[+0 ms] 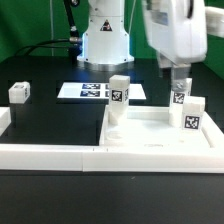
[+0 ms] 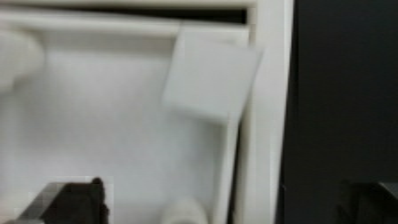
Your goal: Assemble square table
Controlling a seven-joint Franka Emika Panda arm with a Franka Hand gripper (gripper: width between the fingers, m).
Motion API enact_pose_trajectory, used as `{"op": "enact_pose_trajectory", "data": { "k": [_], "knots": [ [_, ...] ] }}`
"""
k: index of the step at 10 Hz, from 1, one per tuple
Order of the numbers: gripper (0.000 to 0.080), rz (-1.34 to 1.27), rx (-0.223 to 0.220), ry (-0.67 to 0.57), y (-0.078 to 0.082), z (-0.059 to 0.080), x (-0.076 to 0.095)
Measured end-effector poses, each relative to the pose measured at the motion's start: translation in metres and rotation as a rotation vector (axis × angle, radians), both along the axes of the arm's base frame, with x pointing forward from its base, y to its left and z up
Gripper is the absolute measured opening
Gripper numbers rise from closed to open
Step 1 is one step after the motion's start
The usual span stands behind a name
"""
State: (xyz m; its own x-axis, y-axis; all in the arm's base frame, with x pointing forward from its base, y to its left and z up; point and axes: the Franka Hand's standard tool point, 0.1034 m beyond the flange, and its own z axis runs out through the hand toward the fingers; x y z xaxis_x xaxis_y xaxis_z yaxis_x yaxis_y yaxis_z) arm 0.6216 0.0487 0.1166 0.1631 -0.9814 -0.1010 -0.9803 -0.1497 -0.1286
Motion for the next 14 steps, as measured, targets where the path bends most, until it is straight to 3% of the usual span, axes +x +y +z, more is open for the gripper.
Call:
{"op": "enact_pose_trajectory", "data": {
  "k": [1,3,6,7,9,10,11,14],
  "knots": [
    [0.0649,0.13,-0.024,-0.03,-0.016,0.0,0.001],
    [0.0649,0.214,-0.032,-0.036,-0.008,-0.001,0.001],
    [0.0649,0.478,-0.066,-0.066,-0.012,-0.002,0.001],
    [0.0649,0.665,-0.084,-0.1,-0.029,0.001,-0.003],
    [0.0649,0.888,-0.113,-0.112,-0.089,-0.001,-0.036],
    [0.0649,0.942,-0.132,-0.118,-0.112,-0.002,-0.04],
    [0.0649,0.986,-0.158,-0.131,-0.121,-0.002,-0.038],
    [0.0649,1.161,-0.18,-0.142,-0.119,-0.003,-0.038]
  ]
}}
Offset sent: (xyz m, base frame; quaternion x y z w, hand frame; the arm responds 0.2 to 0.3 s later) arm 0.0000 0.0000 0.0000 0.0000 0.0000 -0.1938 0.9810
